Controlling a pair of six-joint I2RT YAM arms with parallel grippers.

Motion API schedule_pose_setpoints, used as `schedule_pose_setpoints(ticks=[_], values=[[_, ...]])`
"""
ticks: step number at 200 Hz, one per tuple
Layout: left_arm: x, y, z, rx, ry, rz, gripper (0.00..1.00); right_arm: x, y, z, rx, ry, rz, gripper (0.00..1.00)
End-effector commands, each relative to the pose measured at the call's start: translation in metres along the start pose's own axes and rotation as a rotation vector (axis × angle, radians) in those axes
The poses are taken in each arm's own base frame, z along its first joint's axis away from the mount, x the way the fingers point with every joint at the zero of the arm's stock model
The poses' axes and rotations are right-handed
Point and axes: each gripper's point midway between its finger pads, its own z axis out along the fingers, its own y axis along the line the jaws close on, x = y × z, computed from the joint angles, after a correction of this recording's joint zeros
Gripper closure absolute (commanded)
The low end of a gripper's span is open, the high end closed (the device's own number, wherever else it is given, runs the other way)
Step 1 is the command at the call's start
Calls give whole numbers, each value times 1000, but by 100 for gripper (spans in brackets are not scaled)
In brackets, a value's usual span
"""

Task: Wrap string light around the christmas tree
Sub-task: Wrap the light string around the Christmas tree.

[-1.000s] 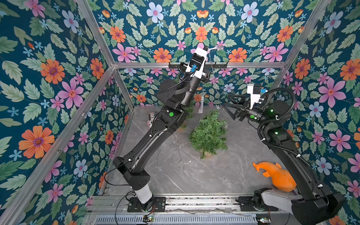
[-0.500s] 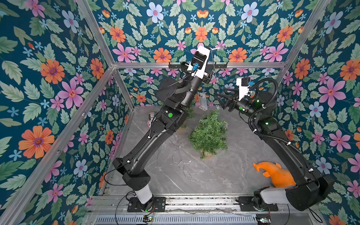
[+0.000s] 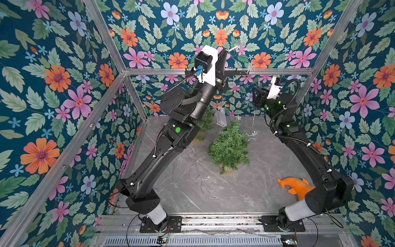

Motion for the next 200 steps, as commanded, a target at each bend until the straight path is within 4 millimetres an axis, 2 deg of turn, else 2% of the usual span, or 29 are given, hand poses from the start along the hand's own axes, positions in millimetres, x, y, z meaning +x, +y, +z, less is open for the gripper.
schedule_pose_setpoints(ticks=[1,25,29,31,36,71,114,137,158,178,200], values=[[-20,5,-8,4,-35,-71,100,-21,-18,9,56,-88,50,45],[-32,9,-16,7,-30,-104,100,-27,-35,26,86,-112,66,44],[-33,11,-18,3,-29,-108,100,-32,-36,25,86,-122,71,44],[-34,11,-19,3,-29,-109,100,-22,-41,33,94,-103,75,44],[-36,12,-21,3,-27,-112,100,-18,-46,39,100,-100,79,44],[-49,23,-35,-23,-3,-126,100,-27,-66,64,122,-142,82,45],[-62,34,-58,-40,12,-149,100,-63,-94,74,165,-201,99,49],[-60,39,-68,-64,32,-139,100,-82,-95,71,146,-230,89,50],[-54,50,-75,-126,68,-100,100,-104,-88,66,125,-261,64,67],[-47,72,-84,-244,122,-51,100,-140,-76,55,119,-309,26,85],[-21,89,-95,-366,219,17,100,-182,-55,37,81,-367,0,100]])
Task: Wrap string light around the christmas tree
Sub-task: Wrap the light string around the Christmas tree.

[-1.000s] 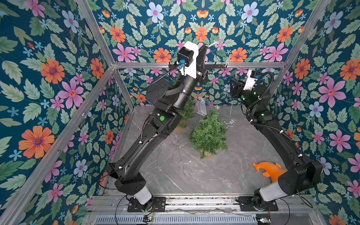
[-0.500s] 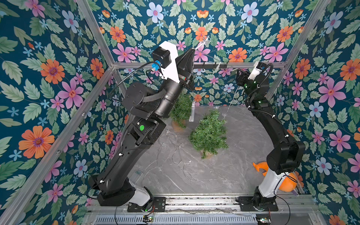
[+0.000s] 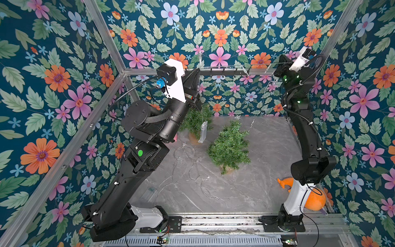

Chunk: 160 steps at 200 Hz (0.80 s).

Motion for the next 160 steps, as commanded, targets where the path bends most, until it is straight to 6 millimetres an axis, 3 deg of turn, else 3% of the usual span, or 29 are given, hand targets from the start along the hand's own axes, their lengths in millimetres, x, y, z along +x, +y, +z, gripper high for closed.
schedule_pose_setpoints(ticks=[1,49,109,127,137,140,160], values=[[-5,43,-10,-241,-4,42,100,-29,1,-4,31,-16,-15,100],[39,56,-8,-356,123,98,100,-125,48,-38,-64,-192,-52,100],[73,61,1,-425,215,117,100,-214,84,-96,-113,-409,-120,100],[80,62,3,-419,238,105,100,-220,87,-107,-93,-398,-176,100],[84,60,4,-408,249,99,100,-204,81,-104,-82,-349,-201,100],[86,59,4,-404,255,98,100,-216,88,-118,-90,-365,-206,100],[106,52,8,-366,307,96,100,-179,72,-121,-55,-265,-233,100]])
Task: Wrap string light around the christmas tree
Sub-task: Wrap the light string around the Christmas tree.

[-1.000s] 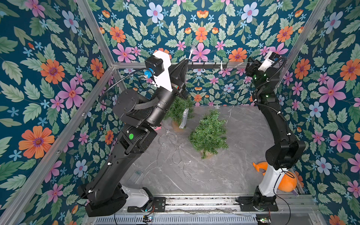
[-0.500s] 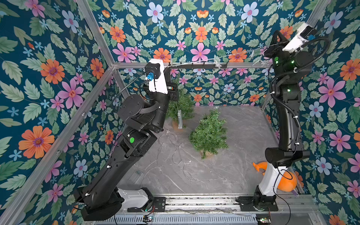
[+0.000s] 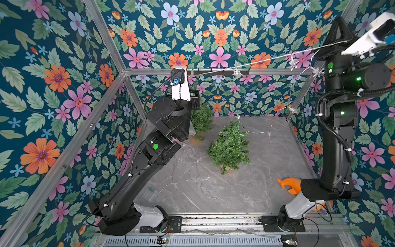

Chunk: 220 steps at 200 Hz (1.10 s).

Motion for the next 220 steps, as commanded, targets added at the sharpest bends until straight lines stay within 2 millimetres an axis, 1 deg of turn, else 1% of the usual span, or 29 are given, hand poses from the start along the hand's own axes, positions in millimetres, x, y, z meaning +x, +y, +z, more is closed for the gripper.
schedule_pose_setpoints(ticks=[1,9,10,24,33,44,56,70,89,98,110,126,139,158,170,178,187,195,209,220], values=[[18,-7,4,19,57,-12,100,23,-7,-15,23,62,-62,100],[29,-14,8,40,86,-3,100,41,-12,-22,33,106,-69,100],[30,-15,8,43,89,-3,100,46,-12,-23,35,117,-68,100],[44,-25,12,78,127,-3,100,81,-19,-37,39,196,-61,100],[50,-28,13,86,137,-10,100,103,-20,-49,31,251,-44,100],[52,-28,13,91,139,-20,100,124,-18,-64,7,310,-12,100],[50,-25,11,90,132,-33,100,136,-11,-77,-31,349,24,100],[41,-19,7,86,116,-48,100,140,-2,-86,-77,373,64,100],[20,-7,-2,78,73,-94,100,129,7,-88,-113,358,112,100],[8,0,-8,80,47,-123,100,119,13,-88,-131,343,127,100],[-7,7,-19,100,1,-162,100,101,18,-90,-145,309,140,100],[-19,18,-36,123,-69,-210,100,77,28,-97,-177,268,165,100],[-20,26,-49,128,-111,-222,100,57,42,-106,-236,246,194,100],[-22,39,-63,118,-148,-226,100,28,75,-124,-379,213,226,100],[-24,48,-71,102,-174,-241,100,15,101,-137,-487,206,234,100],[-25,56,-76,84,-190,-251,100,9,117,-145,-557,210,240,100],[-23,64,-79,47,-194,-261,100,7,136,-154,-641,222,259,100],[-21,73,-81,3,-192,-267,100,8,151,-160,-703,235,273,100],[-10,84,-80,-75,-168,-256,100,16,179,-172,-798,249,281,100],[2,86,-77,-110,-141,-240,100,24,204,-183,-881,246,266,100]])
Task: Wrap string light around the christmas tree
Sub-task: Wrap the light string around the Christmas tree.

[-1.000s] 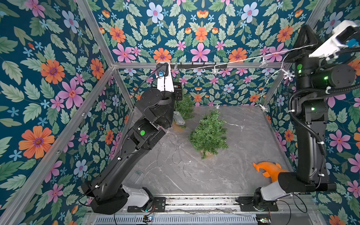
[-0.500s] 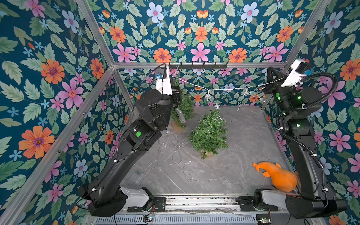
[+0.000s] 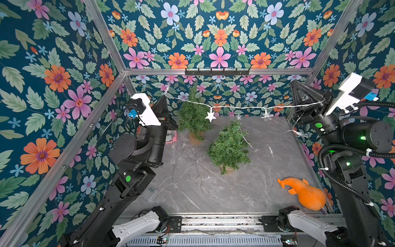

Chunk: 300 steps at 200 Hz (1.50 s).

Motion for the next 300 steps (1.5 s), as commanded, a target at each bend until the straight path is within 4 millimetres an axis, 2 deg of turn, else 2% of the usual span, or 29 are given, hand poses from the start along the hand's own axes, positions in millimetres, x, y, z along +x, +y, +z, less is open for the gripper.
schedule_pose_setpoints(ticks=[1,18,36,57,88,103,124,137,141,144,147,176,205,233,250,300], values=[[3,20,0,-126,-17,3,100,34,41,14,-176,68,-51,100],[21,23,-1,-143,-4,9,100,54,68,28,-239,70,-79,100],[22,28,-3,-170,-28,7,100,66,87,43,-302,75,-68,100],[15,27,2,-185,-30,29,100,77,86,64,-317,74,-9,100],[2,25,15,-228,-45,75,100,89,95,95,-367,63,-8,100],[-3,27,26,-265,-51,98,100,92,94,112,-373,57,4,100],[-6,31,47,-296,-45,116,100,99,82,138,-327,54,4,100],[-10,37,60,-317,-44,118,100,106,72,151,-278,59,-12,100],[-11,38,64,-316,-45,117,100,102,69,153,-261,52,-21,100],[-12,38,67,-313,-45,118,100,120,65,161,-248,80,-18,100],[-10,37,71,-310,-41,118,100,123,62,164,-237,83,-25,100],[-2,18,103,-235,-4,137,100,162,32,189,-94,156,-120,100],[16,-6,130,-145,56,151,100,182,-20,202,77,199,-158,100],[21,-24,147,-79,66,152,100,194,-81,200,170,208,-86,100],[26,-40,160,-18,78,167,100,201,-110,195,208,220,-43,100],[53,-74,196,85,79,142,100,216,-173,168,287,249,89,100]])
